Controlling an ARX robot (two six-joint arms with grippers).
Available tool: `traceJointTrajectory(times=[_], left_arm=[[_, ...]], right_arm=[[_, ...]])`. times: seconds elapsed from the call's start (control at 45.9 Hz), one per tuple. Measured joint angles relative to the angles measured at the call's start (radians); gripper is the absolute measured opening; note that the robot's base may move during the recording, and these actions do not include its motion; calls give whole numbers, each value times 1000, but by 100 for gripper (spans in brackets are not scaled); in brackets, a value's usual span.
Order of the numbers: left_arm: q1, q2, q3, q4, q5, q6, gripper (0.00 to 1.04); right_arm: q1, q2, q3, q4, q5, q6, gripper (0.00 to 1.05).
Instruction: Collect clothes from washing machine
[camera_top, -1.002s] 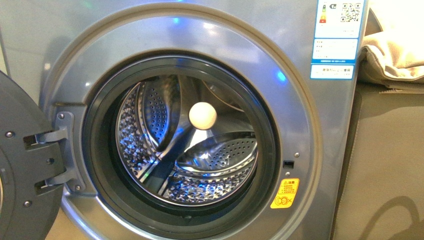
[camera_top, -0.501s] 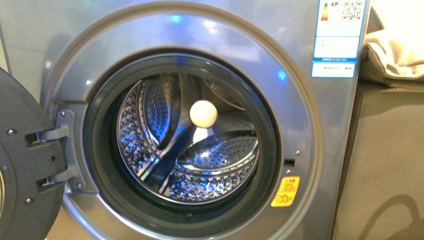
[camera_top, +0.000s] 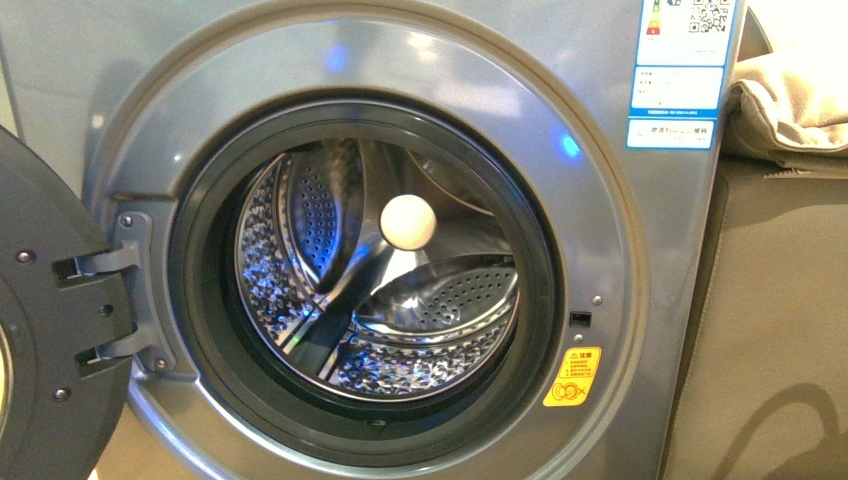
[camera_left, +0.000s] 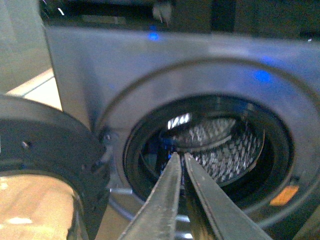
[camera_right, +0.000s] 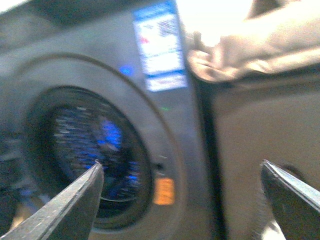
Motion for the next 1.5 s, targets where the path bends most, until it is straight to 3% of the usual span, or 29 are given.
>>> traceJointTrajectory(times=[0.044, 0.087, 0.153, 0.567, 0.654, 0.697, 0.806, 1.22, 1.329, 1.503], left_arm=[[24, -19, -76, 21, 36, 2, 2], [42, -43, -142, 40, 70, 7, 4], [72, -74, -206, 66, 88, 8, 4], [230, -275, -503, 171, 226, 9, 4], [262, -300, -541, 177, 262, 9, 4], [314, -322, -561, 179, 338, 10, 4], [367, -363, -607, 189, 354, 9, 4], [369, -470, -704, 184, 362, 9, 4], [369, -570, -713, 69, 361, 9, 4], [369, -621, -727, 54, 361, 9, 4]], right_arm=[[59, -68, 0, -159, 138, -62, 85], [98, -121, 0, -284, 233, -127, 78], [125, -170, 0, -408, 296, -180, 67], [133, -280, 1, -546, 312, -253, 2], [133, -386, 2, -689, 312, -256, 2], [134, -428, 2, -707, 313, -256, 2], [134, -439, 2, -712, 313, -256, 2], [134, -439, 2, -713, 312, -256, 2], [134, -439, 2, -713, 312, -256, 2], [134, -439, 2, -713, 312, -256, 2]])
